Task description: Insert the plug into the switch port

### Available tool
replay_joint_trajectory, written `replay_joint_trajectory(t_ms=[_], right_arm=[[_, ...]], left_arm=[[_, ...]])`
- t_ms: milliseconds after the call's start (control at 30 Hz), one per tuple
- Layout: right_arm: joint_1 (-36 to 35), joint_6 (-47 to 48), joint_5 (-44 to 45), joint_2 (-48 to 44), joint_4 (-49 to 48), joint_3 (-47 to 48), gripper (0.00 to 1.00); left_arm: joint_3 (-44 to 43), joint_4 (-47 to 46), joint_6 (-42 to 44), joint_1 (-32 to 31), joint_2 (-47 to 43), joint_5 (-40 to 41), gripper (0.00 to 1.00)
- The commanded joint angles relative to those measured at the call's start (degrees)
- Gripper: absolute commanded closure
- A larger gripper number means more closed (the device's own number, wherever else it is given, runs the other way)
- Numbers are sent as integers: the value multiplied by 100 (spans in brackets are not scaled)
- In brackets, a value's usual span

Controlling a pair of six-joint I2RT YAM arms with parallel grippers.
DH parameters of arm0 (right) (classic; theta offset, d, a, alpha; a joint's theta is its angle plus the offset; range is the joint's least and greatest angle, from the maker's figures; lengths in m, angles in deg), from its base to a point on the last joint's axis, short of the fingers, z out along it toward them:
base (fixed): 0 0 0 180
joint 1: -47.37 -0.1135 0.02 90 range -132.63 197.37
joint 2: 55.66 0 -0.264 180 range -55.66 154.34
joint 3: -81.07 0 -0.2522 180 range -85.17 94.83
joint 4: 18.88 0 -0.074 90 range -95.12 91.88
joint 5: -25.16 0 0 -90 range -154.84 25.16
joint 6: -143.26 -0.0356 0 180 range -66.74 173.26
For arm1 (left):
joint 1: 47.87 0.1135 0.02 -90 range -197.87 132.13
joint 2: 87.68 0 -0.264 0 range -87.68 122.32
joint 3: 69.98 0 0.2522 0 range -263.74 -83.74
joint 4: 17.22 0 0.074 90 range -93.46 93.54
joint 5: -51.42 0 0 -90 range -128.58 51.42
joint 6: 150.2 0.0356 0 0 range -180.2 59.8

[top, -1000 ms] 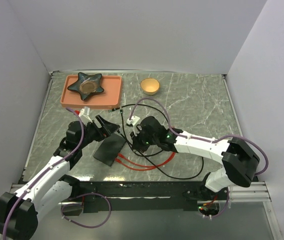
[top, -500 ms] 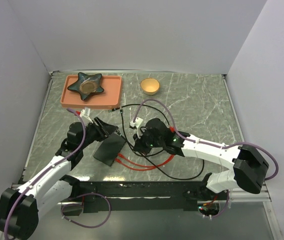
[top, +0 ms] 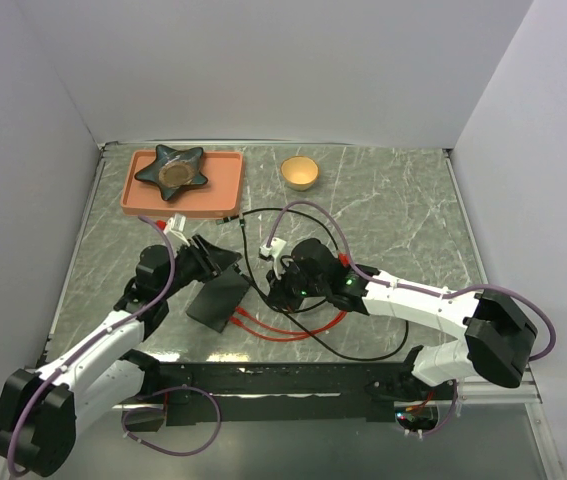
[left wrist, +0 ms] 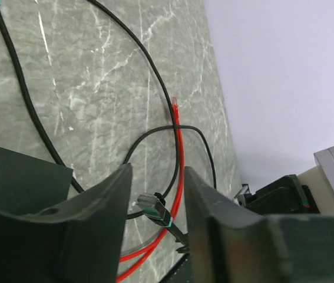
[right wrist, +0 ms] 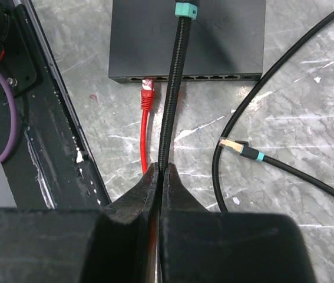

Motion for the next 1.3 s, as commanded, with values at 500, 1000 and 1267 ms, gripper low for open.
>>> replay_joint_trajectory(t_ms=[500, 1000, 1267], right_arm=[[-32, -85, 125, -444, -486, 34, 59], [618, -866, -1772, -401, -1778, 500, 10], [759, -1710, -2659, -40, -2788, 439, 15]], left_arm=[[-27, -223, 95, -320, -323, 118, 99], [421, -1128, 394, -663, -1561, -269, 99], [562, -1313, 377, -689, -2168, -330, 99]])
